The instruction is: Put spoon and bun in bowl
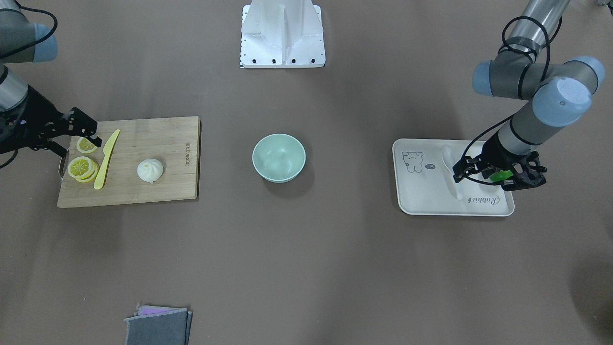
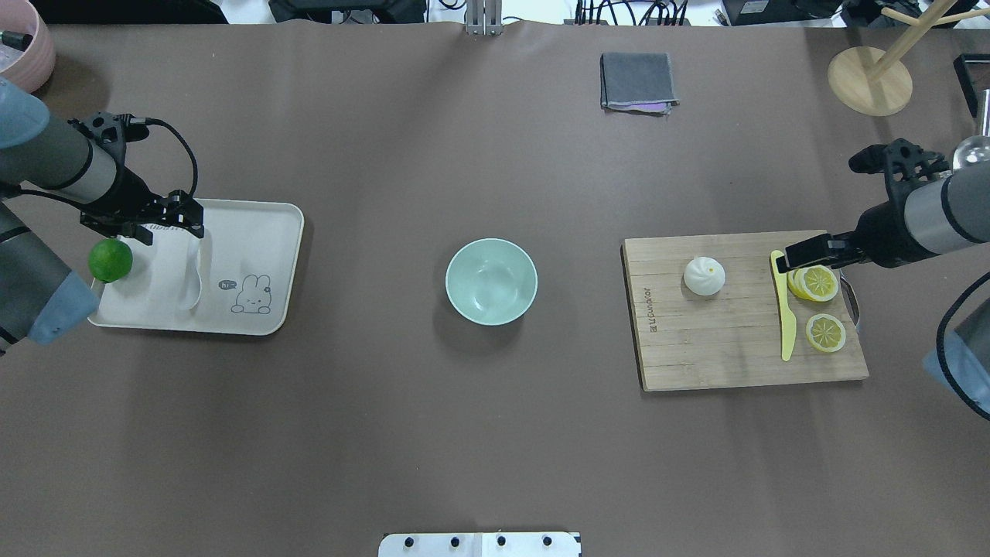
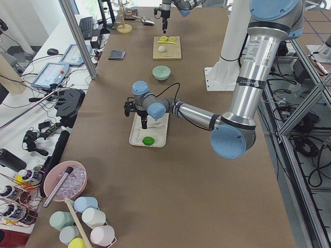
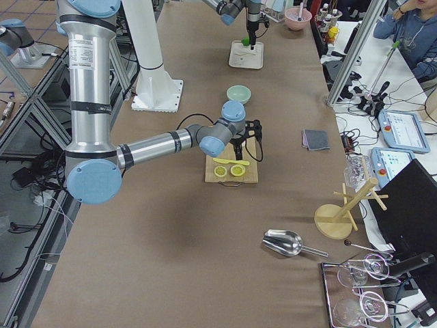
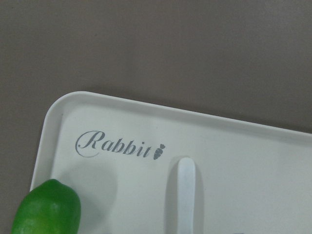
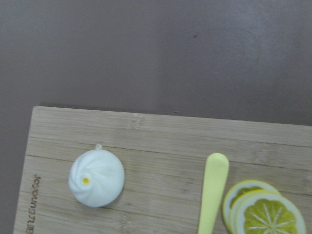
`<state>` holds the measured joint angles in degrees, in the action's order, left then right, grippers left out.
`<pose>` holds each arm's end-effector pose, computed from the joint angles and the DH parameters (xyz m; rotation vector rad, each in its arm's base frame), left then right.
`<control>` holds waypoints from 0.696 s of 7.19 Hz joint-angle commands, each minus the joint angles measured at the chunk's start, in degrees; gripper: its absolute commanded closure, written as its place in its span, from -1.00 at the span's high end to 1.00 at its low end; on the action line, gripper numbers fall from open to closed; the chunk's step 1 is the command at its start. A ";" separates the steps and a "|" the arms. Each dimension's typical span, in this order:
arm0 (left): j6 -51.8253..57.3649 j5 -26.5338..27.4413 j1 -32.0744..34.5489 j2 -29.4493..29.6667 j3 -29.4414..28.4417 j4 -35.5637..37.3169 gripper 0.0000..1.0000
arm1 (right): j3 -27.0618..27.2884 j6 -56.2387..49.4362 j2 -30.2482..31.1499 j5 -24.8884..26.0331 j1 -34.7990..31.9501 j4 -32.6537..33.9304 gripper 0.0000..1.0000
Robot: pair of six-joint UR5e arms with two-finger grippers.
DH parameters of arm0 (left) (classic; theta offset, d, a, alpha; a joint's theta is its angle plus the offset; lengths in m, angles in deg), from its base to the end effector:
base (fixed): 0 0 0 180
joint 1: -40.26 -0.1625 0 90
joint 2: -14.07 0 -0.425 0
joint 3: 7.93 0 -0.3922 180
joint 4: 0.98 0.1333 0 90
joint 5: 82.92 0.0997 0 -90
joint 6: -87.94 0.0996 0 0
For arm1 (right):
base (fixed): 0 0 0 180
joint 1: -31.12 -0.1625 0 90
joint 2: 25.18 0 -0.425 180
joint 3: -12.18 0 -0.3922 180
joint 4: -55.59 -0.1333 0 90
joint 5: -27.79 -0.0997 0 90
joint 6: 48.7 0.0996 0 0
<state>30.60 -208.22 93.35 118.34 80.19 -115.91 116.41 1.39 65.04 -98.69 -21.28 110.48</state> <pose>0.3096 -0.5383 0.4944 -0.0063 0.8651 -0.1335 -0.2492 -0.4451 0.4696 0.1828 -1.0003 -0.0739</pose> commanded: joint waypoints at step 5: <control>-1.28 2.61 -3.35 -0.21 -1.02 -1.36 -1.00 | -0.43 4.66 -3.64 4.31 5.91 0.48 0.92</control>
<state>29.22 -205.76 90.03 118.35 79.06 -117.33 115.96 5.51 61.55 -94.57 -15.79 110.95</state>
